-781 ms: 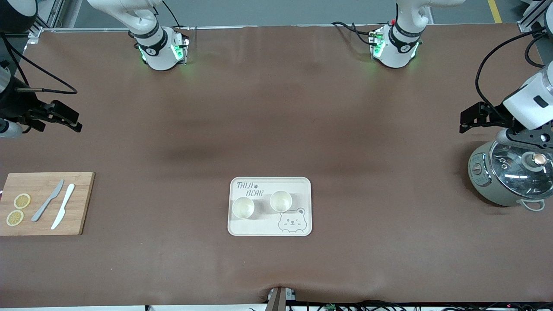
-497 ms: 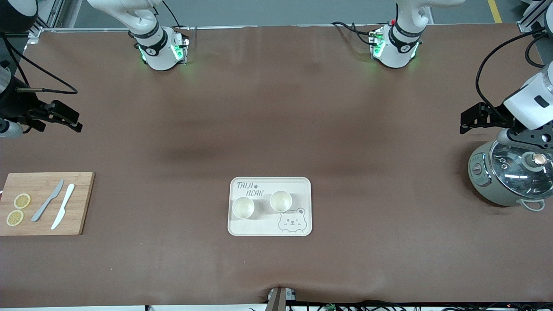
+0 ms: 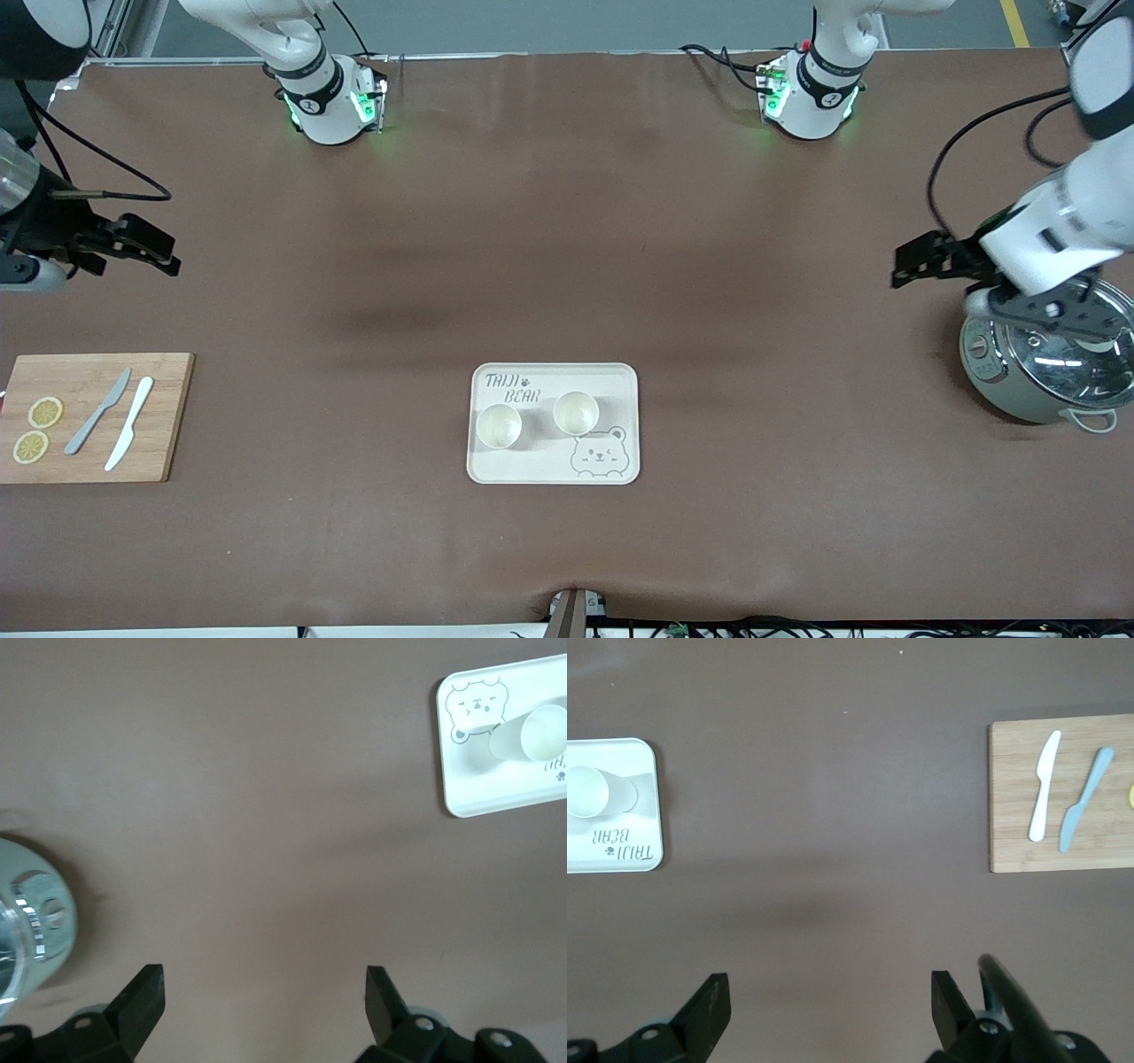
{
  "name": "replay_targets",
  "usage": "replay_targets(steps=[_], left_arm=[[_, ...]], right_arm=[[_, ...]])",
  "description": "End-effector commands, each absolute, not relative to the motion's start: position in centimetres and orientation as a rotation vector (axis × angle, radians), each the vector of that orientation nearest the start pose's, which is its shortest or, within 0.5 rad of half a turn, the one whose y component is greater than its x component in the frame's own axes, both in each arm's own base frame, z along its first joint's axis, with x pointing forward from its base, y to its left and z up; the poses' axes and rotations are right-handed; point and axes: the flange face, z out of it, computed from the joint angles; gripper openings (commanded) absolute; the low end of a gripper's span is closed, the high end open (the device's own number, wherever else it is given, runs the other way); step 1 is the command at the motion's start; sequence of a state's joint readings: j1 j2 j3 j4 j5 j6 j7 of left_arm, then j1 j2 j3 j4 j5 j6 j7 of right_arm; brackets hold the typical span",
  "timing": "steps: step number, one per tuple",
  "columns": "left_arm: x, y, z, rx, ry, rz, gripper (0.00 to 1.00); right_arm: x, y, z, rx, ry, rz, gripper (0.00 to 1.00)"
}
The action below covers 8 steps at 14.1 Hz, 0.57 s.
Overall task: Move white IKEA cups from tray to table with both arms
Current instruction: 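Move the left gripper toward the tray while the right gripper rises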
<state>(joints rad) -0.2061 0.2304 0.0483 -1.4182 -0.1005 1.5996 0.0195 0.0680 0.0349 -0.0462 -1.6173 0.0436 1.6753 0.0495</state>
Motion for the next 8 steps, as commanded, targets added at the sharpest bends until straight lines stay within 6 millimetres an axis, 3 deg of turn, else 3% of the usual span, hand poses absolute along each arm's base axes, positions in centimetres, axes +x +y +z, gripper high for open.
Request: replay_targets(steps=[1,3,5,8], left_arm=[[64.3,-19.1,52.6,-3.173,0.192,0.080,1.00],[65.6,-24.1,48.3,-3.172,0.118,0.035,1.00],[66.3,-28.6,42.9,-3.170,0.096,0.026,1.00],[67.9,-34.3,37.9,-3.184,0.029,-0.032,1.00]], right_arm=[[58.6,2.6,57.6,-3.033,0.071,-0.012,1.00],[59.4,2.8,56.2,-3.026,0.073,0.012,1.00],[60.4,4.3,54.3,-2.994,0.093,0.036,1.00],[62.3,7.1,51.6,-2.982,0.121,-0.007,1.00]])
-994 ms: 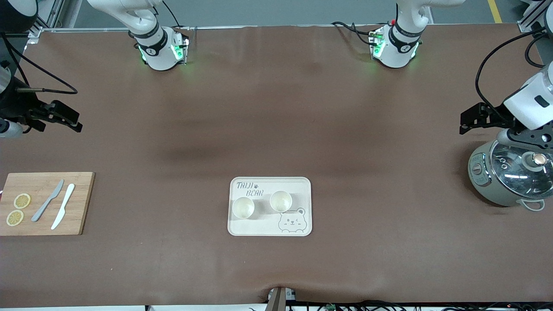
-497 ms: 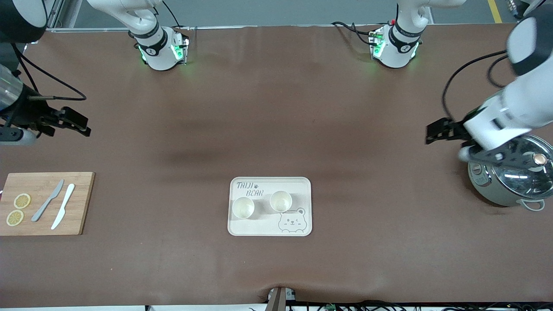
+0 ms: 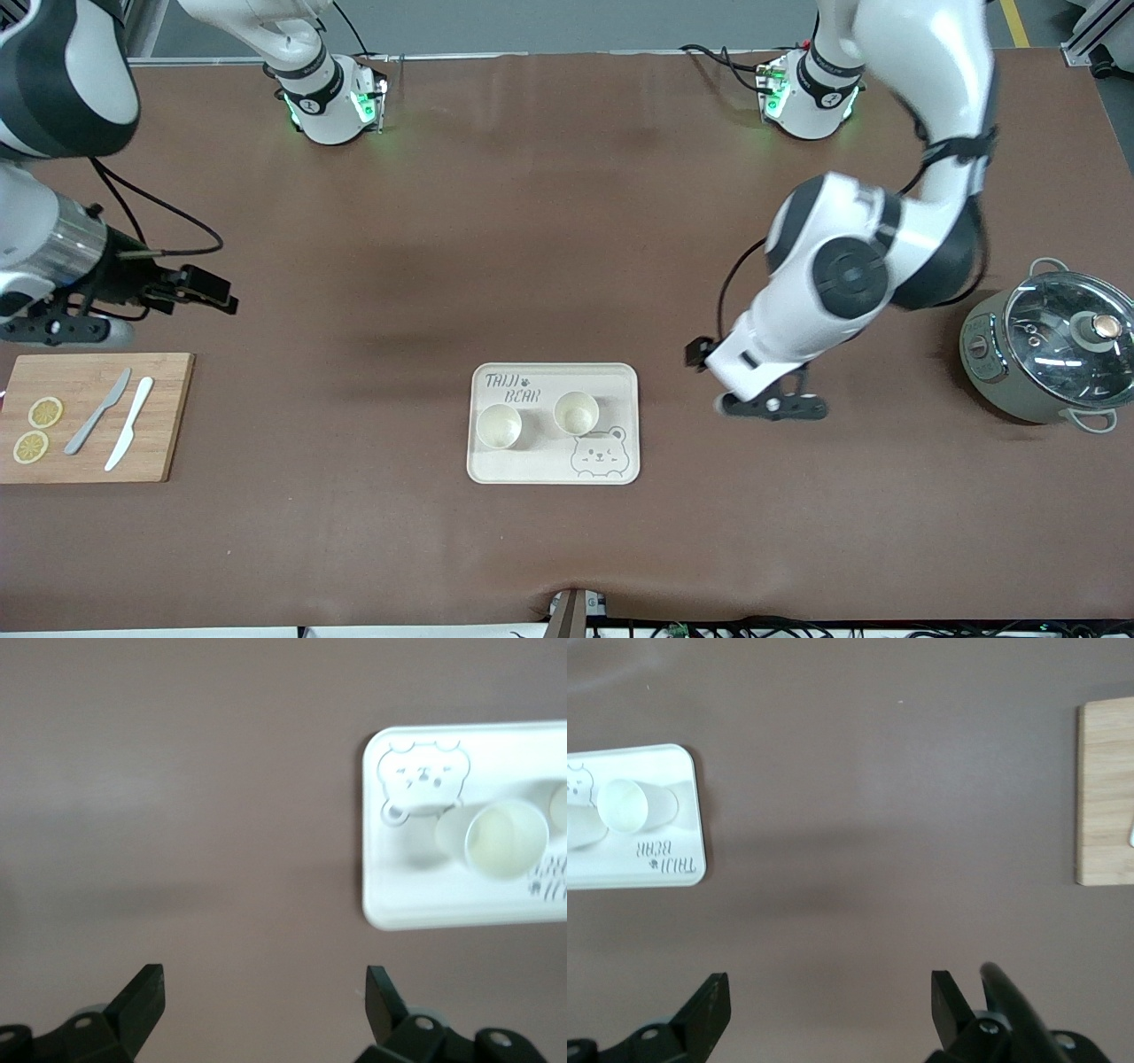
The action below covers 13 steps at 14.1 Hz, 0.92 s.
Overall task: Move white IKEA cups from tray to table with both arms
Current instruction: 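Lower the left gripper and the right gripper over the two cups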
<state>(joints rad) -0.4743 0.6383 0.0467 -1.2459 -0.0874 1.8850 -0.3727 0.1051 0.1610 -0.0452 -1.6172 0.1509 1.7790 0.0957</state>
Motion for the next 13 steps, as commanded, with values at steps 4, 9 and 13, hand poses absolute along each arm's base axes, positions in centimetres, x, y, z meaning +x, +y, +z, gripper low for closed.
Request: replay_targets(steps=[4,9,13], left_arm=[[68.2,-37.6,34.0,-3.217,0.020,-0.133,1.00],[67.3,-41.4,30.1,-3.207,0.024,-0.177,1.00],[66.4,-43.8,26.9,-3.178,-0.020,-0.260,1.00]], right_arm=[[65.6,12.0,47.6,-2.998,0.051,-0.015,1.00],[70.1,17.0,44.1,-2.993,0.100,-0.073,1.00],[72.6,19.8,40.2,-2.978,0.125,-0.097,1.00]])
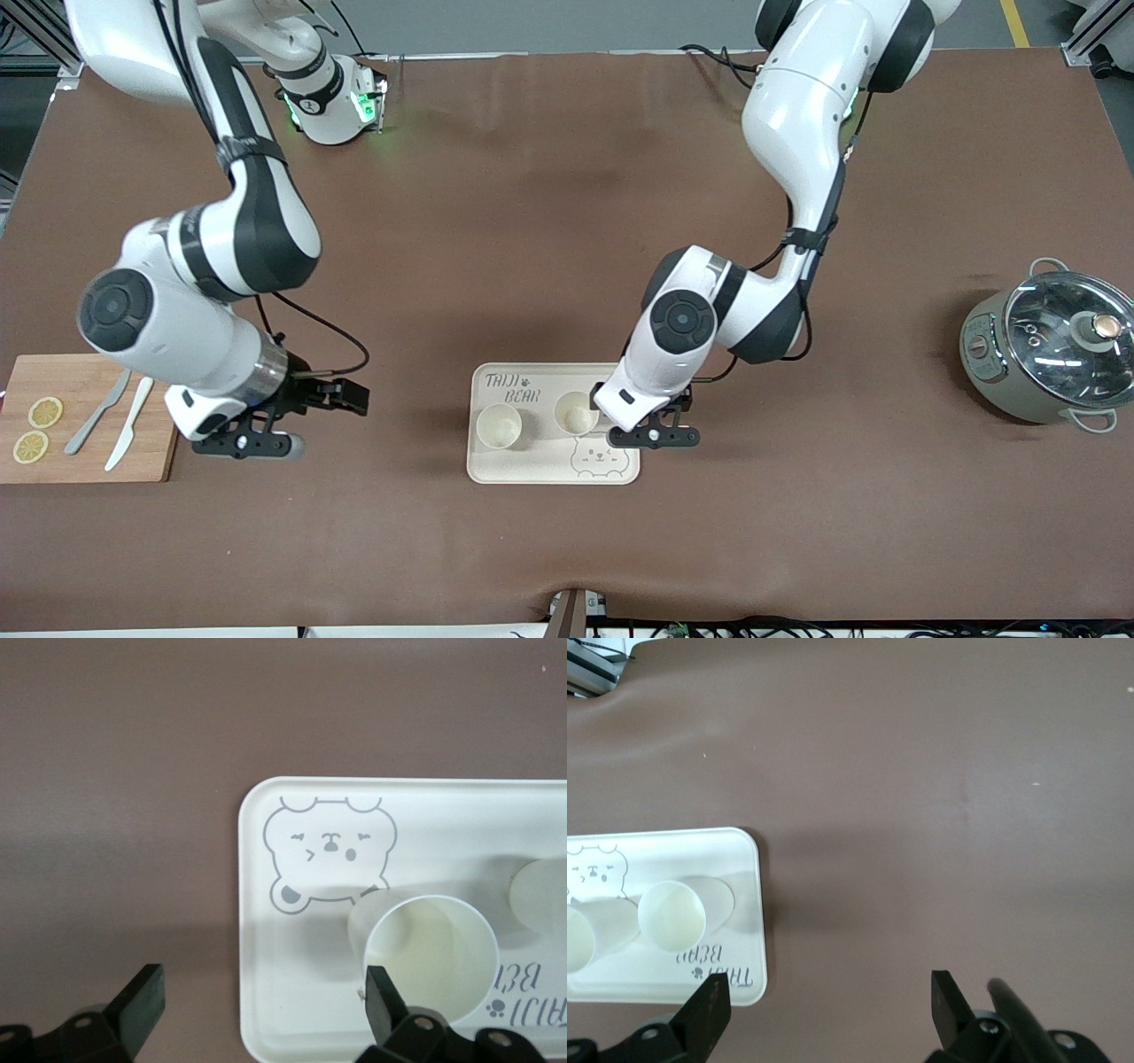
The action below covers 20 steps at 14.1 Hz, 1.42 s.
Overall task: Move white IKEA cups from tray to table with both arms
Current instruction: 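Lower the left gripper and the right gripper over the two cups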
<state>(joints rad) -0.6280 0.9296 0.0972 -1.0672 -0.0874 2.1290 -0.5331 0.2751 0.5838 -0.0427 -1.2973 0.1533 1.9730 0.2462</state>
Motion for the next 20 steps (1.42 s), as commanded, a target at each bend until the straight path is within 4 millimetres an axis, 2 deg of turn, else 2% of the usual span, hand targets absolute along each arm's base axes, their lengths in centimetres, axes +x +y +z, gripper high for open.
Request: replay_targets(steps=[1,5,8,9,11,12,14,18,20], left_arm=[[66.4,-44.3,26.6,-3.175,-0.022,-0.287,1.00],[66.5,-45.1,25.2,-3.180,-0.038,-0.342,1.00],[65.9,-46.3,25.1,-3.175,-0.009,-0.389,1.00],[65.9,-46.4,24.2,-3.174,-0.033,-0.392,1.00],[65.5,-47.5,24.6,-3.180,-0.053,-0.467,1.00],[65.3,-47.7,23.8,-3.169,-0.049,-0.464,1.00],[65.2,-48.0,23.8,-3.179,-0.044,-0.477,1.00],[64.7,-48.6,23.8,-3.186,-0.044,-0.483,1.00],[64.1,-49.2,23.5,-3.190,-0.107,-0.474,0.71]], right_arm=[[73.0,20.1,38.7,-2.954,0.165,-0.069,1.00],[74.2,21.1,34.8,-2.902,0.209,-0.092,1.00],[74.2,23.9,31.6,-2.876,0.234,-0.126,1.00],[73.8,25.7,30.6,-2.877,0.233,-0.132,1.00],[73.0,28.0,29.1,-2.882,0.228,-0.123,1.00],[72.7,28.8,28.5,-2.885,0.220,-0.126,1.00],[72.1,30.3,27.4,-2.896,0.215,-0.118,1.00],[70.8,32.7,26.4,-2.923,0.155,-0.146,1.00],[69.9,33.5,24.8,-2.943,0.148,-0.152,1.00]])
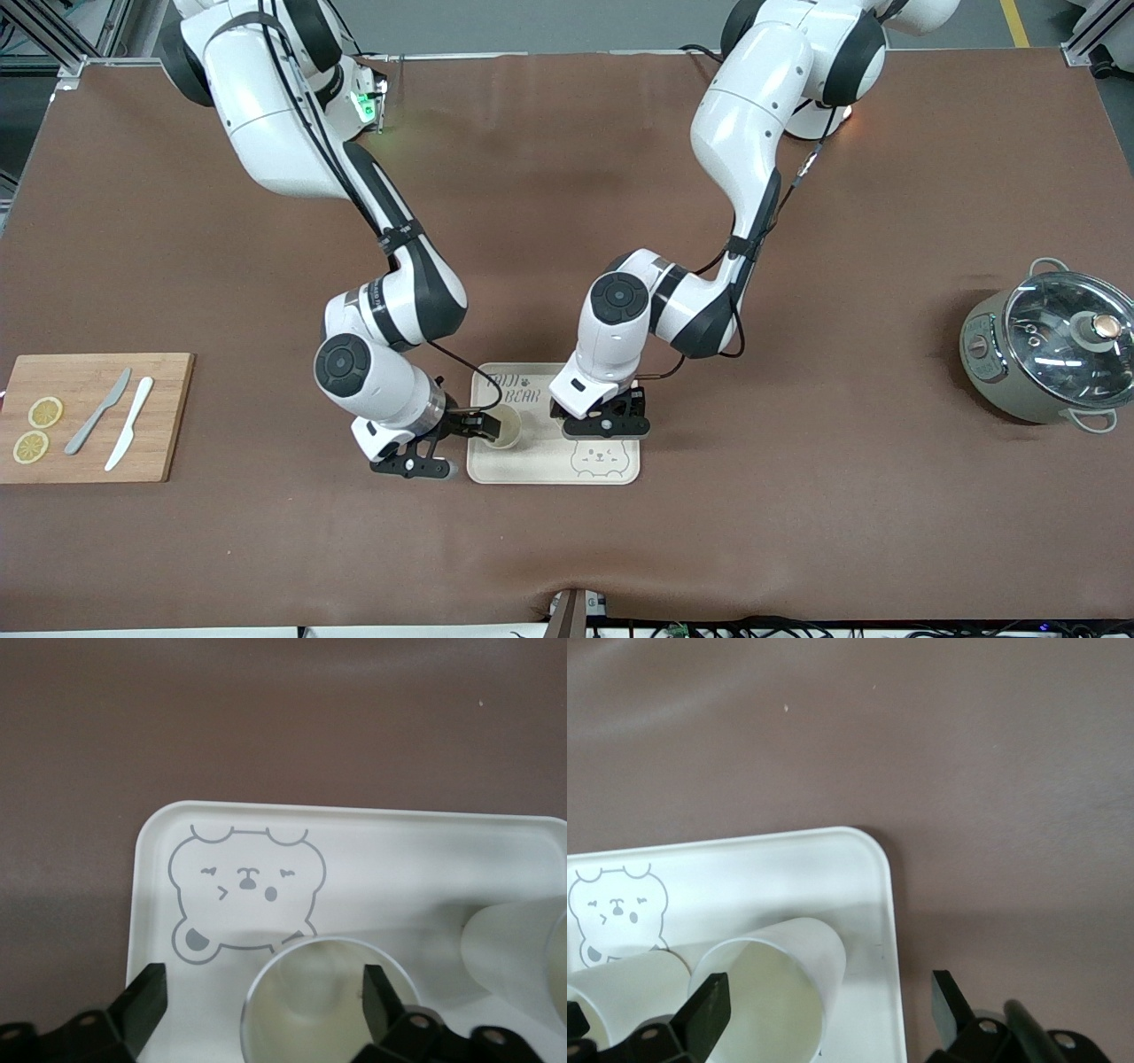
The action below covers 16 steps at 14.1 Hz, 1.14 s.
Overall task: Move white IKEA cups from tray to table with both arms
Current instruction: 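Close the left gripper and the right gripper on the cup rims, then lift the cups off the tray and carry them apart with both grippers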
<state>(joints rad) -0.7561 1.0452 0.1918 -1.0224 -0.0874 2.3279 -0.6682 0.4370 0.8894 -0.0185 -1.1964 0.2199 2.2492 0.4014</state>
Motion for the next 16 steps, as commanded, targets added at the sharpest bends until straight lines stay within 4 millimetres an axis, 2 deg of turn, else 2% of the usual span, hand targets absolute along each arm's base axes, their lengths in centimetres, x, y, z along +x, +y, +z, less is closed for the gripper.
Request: replay_targets(steps=[1,2,3,4,8,9,12,14,16], left_arm=[[64.0,-49.3,23.3,-3.189,-0.115,-0.471,0.68],[63.6,-49.6,23.0,-3.190,-0.118,-0.463,0.59],[63.6,-49.6,23.0,-3.194,-0.187,-0.457,0.37],[63.5,-49.7,23.1,-3.195,-0.246,-0.454,0.00],[63.6,-49.6,23.3,-3.195,-0.268,-0.450,0.00],[63.5,-49.5,23.3,-3.194,-0.269,-0.448,0.00],[63.6,-49.6,24.0,-3.201,-0.269,-0.454,0.00],[64.3,-48.8,26.7,-3.210,-0.302,-0.467,0.00],[64.5,-47.8,28.5,-3.187,-0.304,-0.414,0.00]], right_arm=[[69.6,33.7,24.5,-2.964,0.124,-0.159,1.00],[69.6,33.6,24.3,-2.979,0.109,-0.165,1.00],[69.6,33.6,24.3,-2.983,0.105,-0.167,0.92],[69.5,33.7,24.2,-2.985,0.101,-0.166,0.79],[69.5,33.8,24.5,-2.985,0.095,-0.169,0.14],[69.4,33.9,24.5,-2.985,0.096,-0.165,0.01],[69.3,34.0,24.7,-2.982,0.097,-0.160,0.00],[69.5,33.8,25.1,-2.976,0.107,-0.154,0.00],[70.1,32.9,26.6,-2.964,0.144,-0.177,0.00]])
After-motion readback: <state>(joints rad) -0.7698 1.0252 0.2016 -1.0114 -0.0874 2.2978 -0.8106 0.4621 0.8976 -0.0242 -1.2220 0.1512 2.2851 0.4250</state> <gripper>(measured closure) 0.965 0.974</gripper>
